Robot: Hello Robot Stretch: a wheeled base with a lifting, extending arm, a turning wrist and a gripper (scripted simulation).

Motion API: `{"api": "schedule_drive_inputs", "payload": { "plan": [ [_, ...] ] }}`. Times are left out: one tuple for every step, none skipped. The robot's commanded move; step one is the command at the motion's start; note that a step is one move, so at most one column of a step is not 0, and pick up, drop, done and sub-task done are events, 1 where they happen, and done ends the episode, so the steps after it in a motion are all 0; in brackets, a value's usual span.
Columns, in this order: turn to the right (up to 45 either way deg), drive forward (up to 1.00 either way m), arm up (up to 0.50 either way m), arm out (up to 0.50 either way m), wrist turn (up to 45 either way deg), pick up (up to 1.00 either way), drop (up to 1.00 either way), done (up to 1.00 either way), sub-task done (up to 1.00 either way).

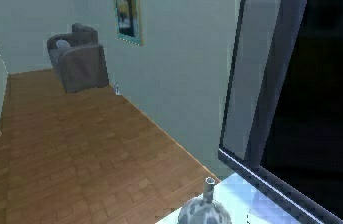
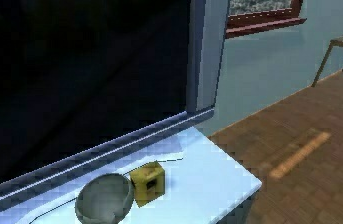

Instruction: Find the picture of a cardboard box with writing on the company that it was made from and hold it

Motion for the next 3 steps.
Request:
{"api": "schedule_drive_inputs", "payload": {
  "plan": [
    [0.0,0.0,0.3,0.0,0.0,0.0,0.0,0.0,0.0],
    [0.0,0.0,0.0,0.16,0.0,0.0,0.0,0.0,0.0],
    [0.0,0.0,0.0,0.0,45.0,0.0,0.0,0.0,0.0]
  ]
}}
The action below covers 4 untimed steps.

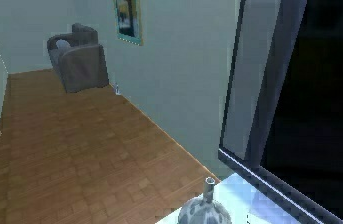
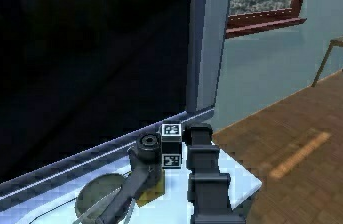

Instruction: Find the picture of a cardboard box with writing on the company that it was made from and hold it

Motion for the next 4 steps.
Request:
{"api": "schedule_drive_inputs", "payload": {
  "plan": [
    [0.0,0.0,0.0,0.0,45.0,0.0,0.0,0.0,0.0],
    [0.0,0.0,0.0,0.0,45.0,0.0,0.0,0.0,0.0],
    [0.0,0.0,0.0,0.0,18.0,0.0,0.0,0.0,0.0],
    [0.0,0.0,-0.3,0.0,0.0,0.0,0.0,0.0,0.0]
  ]
}}
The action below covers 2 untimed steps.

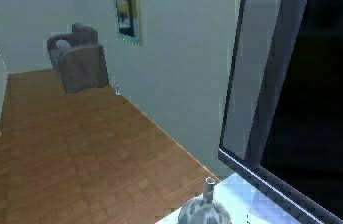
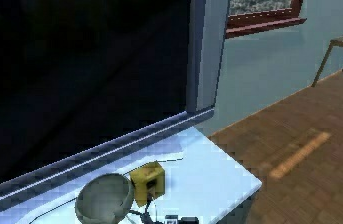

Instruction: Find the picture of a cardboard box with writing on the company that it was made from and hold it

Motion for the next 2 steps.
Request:
{"api": "schedule_drive_inputs", "payload": {
  "plan": [
    [0.0,0.0,0.0,0.0,0.0,1.0,0.0,0.0,0.0],
    [0.0,0.0,0.1,0.0,0.0,0.0,0.0,0.0,0.0]
  ]
}}
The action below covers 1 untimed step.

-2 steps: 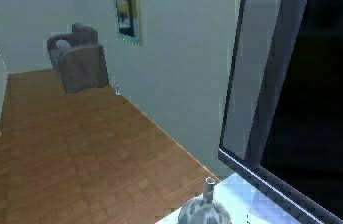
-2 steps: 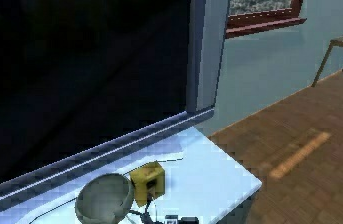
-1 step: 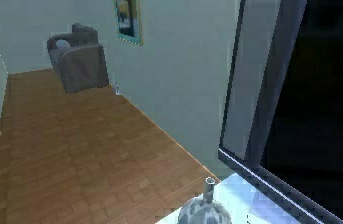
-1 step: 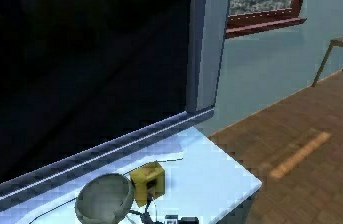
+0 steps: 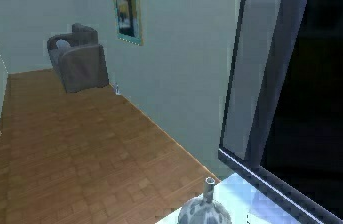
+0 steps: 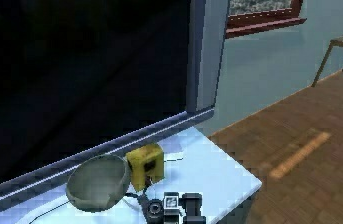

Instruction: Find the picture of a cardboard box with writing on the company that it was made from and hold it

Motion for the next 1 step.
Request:
{"api": "schedule_drive_inputs", "payload": {
  "plan": [
    [0.0,0.0,0.0,0.0,0.0,0.0,0.0,1.0,0.0]
  ]
}}
